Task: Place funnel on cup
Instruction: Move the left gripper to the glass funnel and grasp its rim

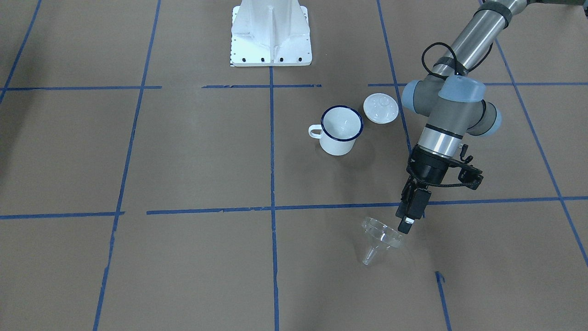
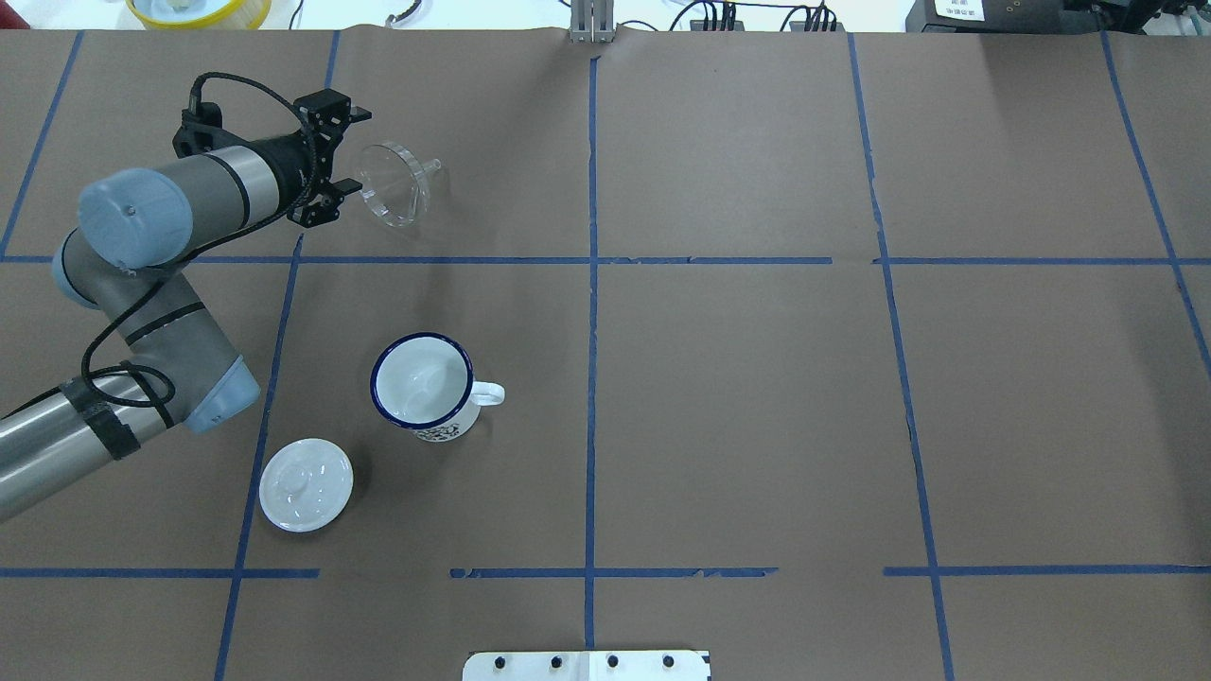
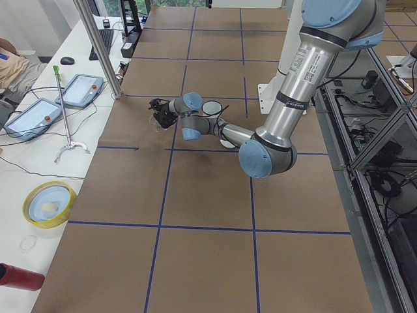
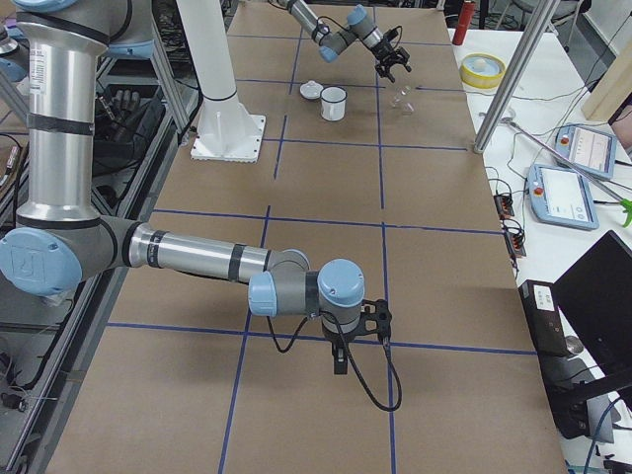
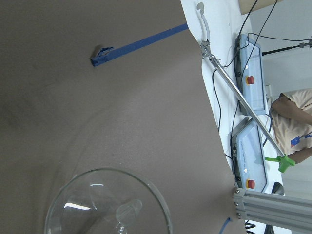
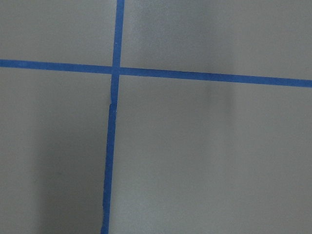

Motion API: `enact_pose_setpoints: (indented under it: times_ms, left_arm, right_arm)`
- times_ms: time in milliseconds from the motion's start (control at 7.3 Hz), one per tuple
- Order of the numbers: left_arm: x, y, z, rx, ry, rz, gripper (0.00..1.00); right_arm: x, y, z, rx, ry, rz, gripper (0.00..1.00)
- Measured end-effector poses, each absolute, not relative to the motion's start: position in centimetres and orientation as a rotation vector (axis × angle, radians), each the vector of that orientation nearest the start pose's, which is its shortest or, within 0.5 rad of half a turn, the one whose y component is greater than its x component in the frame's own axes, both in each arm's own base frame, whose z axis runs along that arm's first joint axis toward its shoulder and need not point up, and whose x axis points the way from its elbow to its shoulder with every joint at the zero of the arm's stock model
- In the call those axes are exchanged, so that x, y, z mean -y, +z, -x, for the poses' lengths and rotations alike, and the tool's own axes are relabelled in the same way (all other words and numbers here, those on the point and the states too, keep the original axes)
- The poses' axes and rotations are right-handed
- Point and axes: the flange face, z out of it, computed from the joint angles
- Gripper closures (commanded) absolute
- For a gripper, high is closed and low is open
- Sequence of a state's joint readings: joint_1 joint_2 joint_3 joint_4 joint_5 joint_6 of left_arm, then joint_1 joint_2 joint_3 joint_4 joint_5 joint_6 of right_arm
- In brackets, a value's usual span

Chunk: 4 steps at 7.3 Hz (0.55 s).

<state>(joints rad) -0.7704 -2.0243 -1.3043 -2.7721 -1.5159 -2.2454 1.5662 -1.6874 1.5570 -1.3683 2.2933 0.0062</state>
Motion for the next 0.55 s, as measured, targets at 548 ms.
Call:
enact_pose_setpoints:
  times_ms: [548]
  left_arm:
    - [58.9,39.3,-42.4,-1.541,-1.206,-0.112,0.36]
  right_arm:
    - [44.5,70.3,-6.5,0.723,-0.025,-0.065,0.00]
